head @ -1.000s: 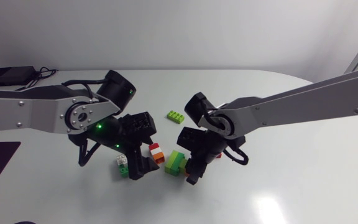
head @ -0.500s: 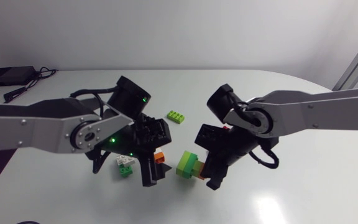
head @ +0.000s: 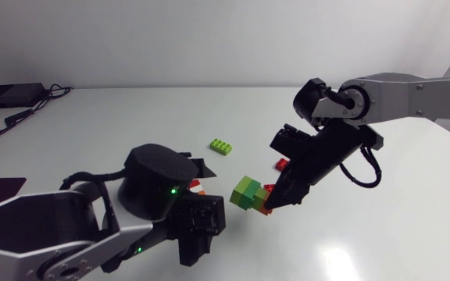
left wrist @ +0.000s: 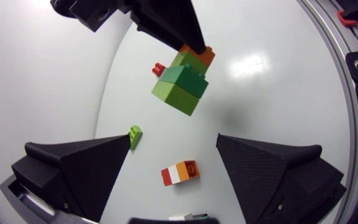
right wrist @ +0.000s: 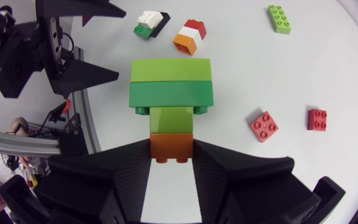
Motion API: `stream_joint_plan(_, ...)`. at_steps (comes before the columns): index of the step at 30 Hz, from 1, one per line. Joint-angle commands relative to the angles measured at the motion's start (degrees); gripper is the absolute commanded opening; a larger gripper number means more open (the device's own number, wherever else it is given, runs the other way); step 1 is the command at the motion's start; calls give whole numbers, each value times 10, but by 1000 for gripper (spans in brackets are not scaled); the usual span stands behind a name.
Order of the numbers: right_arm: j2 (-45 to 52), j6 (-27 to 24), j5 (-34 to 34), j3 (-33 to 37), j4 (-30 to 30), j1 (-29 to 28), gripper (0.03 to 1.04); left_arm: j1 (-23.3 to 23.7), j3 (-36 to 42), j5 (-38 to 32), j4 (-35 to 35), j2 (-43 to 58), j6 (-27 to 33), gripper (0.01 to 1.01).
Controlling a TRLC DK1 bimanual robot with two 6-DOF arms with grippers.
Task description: Separate the duplo bricks
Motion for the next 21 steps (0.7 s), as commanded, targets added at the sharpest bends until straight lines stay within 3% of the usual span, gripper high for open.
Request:
stream_joint_plan(1, 23, -23, -21, 21, -30, -8, 302, -20, -22, -18, 22, -13, 30, 966)
stream_joint_plan(11, 51, -40, -71, 63, -97, -9, 302, -37, -26, -33, 83, -7, 102, 966)
stream_joint_plan(18, 72, -52, -85, 83, -126, -9, 302, -34, -9, -26, 72, 11, 156, 959)
stream_joint_plan(21, 89, -57, -85, 93, -131, -10, 302, -29, 16, 0, 33, 19, 157, 959)
